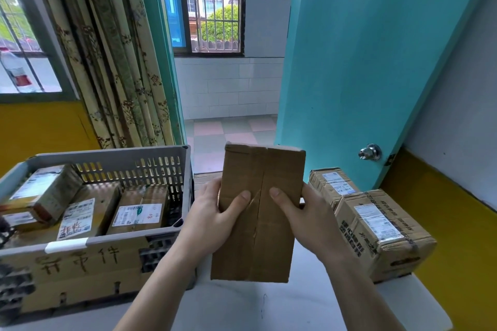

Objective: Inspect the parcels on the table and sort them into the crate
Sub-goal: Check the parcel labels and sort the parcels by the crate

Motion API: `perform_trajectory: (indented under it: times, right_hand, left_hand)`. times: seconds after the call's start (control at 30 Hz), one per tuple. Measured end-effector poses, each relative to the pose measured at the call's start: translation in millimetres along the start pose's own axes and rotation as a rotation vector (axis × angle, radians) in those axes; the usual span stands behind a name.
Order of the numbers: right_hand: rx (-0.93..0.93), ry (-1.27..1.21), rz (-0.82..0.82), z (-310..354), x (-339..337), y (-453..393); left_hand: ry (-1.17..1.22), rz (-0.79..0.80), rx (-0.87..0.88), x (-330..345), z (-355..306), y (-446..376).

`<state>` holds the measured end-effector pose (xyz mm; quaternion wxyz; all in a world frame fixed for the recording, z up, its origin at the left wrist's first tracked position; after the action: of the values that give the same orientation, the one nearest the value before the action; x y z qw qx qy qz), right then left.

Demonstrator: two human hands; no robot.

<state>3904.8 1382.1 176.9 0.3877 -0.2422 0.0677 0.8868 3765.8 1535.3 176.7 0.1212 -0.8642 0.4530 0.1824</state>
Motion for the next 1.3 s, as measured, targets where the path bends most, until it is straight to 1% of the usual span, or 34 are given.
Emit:
perform_trajectory:
  times: [0.17,0.27,0.37,0.43,0.53,0.63,0.73,0.87,0.97,1.03,1.17,1.27,1.3]
  right_hand:
    - [-0.016,-0.057,0.04,-2.6,7.6,7.5]
    - [-0.029,-0.029,0.018,4.4,0.8,7.7]
    - [-0.061,0.033,-0.029,8.9,-4.8,9.7]
    - [-0.076,0.041,-0.038,7.0,-5.6,13.3]
    - [-0.08,0.048,-0.042,3.4,-7.1,17.6]
    - [-0.087,0.047,-0.005,6.5,-3.1,20.3]
    - [-0.071,0.032,0.01,7.3,-2.1,25.9]
    - [-0.025,0.023,-0.011,11.8,-9.9,29.8]
    - [-0.052,0.074,-0.045,22.0,-11.7,29.2]
    - [-0.058,0.093,-0.062,22.6,-14.4,30.9]
    - [-0.057,0.033,-0.057,23.4,-16.4,36.1]
    - [-0.011,-0.029,-0.011,24.3,-10.2,36.1]
    - [0.01,-0.051,-0.02,22.7,-9.6,35.1]
  left_hand:
    - [-0.008,-0.035,-0.055,-3.7,-4.0,-0.8]
    - [0.006,-0.027,-0.005,-3.3,-0.3,1.9]
    - [-0.046,-0.006,0.071,0.9,0.6,6.0]
    - [-0.057,-0.006,0.092,2.8,0.5,5.6]
    - [-0.027,0.028,0.082,4.3,0.0,5.6]
    - [0.039,0.044,0.041,2.1,-2.3,8.5]
    - [-0.011,0.036,0.022,-1.5,-12.4,6.1]
    - [-0.091,0.068,0.054,1.6,-16.7,7.4]
    - [-0.053,0.03,0.057,4.1,-10.2,11.9]
    - [-0.021,0.035,0.057,7.4,-9.9,13.4]
    - [0.038,0.067,0.008,6.3,-22.1,18.5]
    - [0.002,0.018,-0.037,1.0,-27.9,17.6]
    - [0.002,0.002,-0.039,1.2,-26.7,16.0]
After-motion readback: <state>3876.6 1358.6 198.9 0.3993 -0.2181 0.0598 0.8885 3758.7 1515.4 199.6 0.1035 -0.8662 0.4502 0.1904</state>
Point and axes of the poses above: each hand's wrist, its own y-axis away from the middle knuckle, its own x-axis out of the palm, z = x × y, the point moved 4 cm from there along -y, towards the middle knuckle, and after that the axes turned 11 degrees about z, right-handed, at the moved point
